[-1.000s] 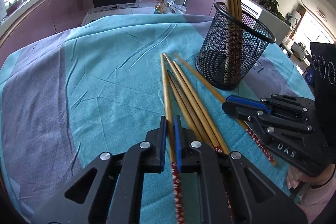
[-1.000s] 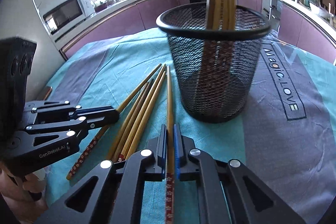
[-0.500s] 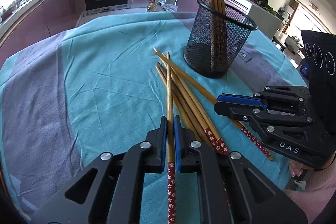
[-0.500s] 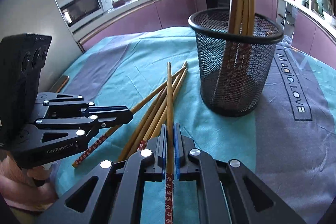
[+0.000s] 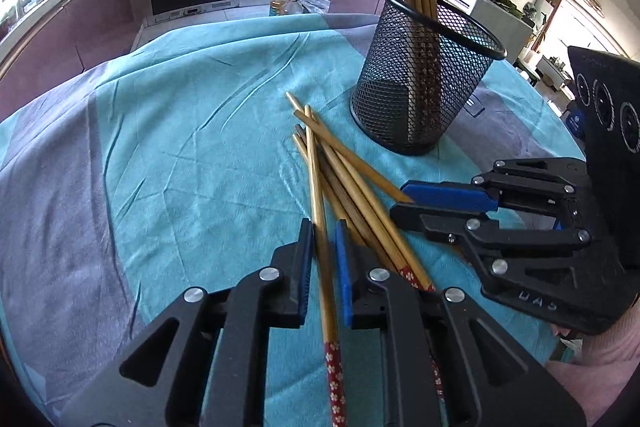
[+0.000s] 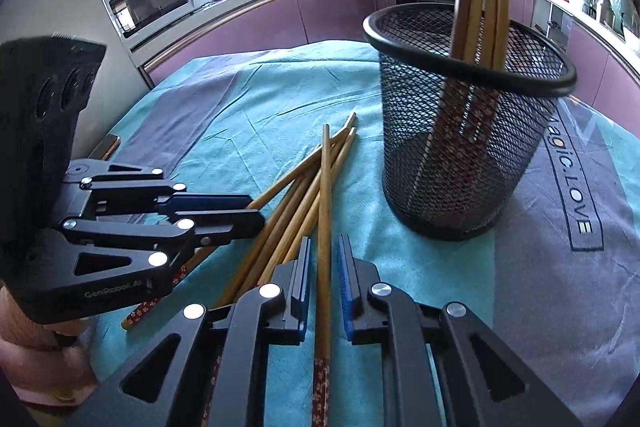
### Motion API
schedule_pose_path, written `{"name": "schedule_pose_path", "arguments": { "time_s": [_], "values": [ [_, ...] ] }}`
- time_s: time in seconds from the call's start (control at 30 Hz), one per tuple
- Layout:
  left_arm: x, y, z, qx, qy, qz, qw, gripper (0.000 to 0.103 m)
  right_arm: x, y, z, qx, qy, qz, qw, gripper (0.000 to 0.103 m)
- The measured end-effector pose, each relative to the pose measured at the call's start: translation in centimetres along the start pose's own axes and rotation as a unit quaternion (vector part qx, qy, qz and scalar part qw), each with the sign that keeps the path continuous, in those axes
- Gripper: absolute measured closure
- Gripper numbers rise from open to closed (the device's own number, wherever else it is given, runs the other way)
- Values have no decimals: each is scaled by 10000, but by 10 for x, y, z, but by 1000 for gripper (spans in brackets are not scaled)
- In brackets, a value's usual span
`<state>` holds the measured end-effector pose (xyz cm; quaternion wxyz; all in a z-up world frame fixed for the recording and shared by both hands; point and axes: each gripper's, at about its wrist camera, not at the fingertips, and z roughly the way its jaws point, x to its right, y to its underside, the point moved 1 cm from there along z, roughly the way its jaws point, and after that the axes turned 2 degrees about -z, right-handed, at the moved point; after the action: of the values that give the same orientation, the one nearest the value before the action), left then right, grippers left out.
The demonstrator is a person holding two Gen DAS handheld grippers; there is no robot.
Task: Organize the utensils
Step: 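Lift both held chopsticks upright above the black mesh holder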
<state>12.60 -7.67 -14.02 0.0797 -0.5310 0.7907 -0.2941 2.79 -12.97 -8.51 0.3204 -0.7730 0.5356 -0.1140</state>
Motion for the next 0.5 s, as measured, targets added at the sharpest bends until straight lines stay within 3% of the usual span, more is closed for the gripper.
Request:
{"name": "schedule_pose_path", "arguments": {
  "time_s": [0.2, 0.5],
  "values": [
    [2, -3, -6, 118, -49, -119, 9998, 95, 0, -1, -16, 238, -57, -3, 9997, 97],
    [18, -17, -59, 774, 311, 91, 9965, 96, 3, -9, -64, 852, -162, -12, 9962, 97]
  ]
}}
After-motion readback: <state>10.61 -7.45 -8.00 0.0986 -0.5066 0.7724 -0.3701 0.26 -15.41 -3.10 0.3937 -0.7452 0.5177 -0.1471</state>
